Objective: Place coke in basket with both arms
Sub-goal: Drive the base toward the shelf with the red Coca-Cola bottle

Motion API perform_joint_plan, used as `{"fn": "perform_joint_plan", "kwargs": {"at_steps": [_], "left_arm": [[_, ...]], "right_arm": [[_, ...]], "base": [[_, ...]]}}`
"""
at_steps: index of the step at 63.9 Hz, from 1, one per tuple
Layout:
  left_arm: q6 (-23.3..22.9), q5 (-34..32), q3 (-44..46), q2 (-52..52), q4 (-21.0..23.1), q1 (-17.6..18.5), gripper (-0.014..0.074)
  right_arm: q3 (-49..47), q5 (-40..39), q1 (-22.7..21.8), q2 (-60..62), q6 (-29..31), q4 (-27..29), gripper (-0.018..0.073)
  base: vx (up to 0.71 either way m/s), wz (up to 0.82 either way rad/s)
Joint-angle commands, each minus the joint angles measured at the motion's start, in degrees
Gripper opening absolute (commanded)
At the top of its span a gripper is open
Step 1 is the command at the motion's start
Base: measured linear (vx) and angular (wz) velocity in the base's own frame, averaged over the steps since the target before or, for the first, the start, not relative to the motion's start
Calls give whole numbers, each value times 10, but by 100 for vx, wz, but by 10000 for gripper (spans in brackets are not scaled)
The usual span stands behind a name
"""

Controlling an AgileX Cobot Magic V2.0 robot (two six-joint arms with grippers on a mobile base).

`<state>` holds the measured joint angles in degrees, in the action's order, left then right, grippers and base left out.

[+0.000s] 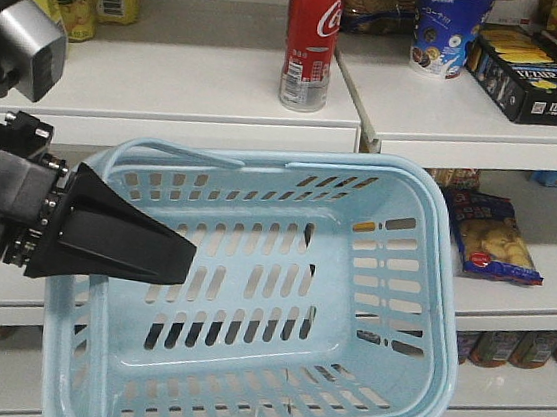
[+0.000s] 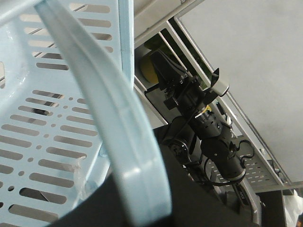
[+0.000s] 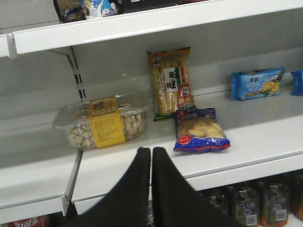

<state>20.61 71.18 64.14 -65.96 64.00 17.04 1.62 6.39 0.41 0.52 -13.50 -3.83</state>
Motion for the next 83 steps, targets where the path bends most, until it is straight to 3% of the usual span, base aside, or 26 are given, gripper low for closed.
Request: {"fn": "perform_joint_plan", "kwargs": {"at_steps": [1, 83], "left_arm": [[1, 2, 15, 14, 57, 3, -8], [1, 1, 15, 14, 57, 3, -8]], "right_arm": [[9, -44, -2, 10, 1, -3, -5], [9, -44, -2, 10, 1, -3, -5]], "base": [[4, 14], [3, 7]]}}
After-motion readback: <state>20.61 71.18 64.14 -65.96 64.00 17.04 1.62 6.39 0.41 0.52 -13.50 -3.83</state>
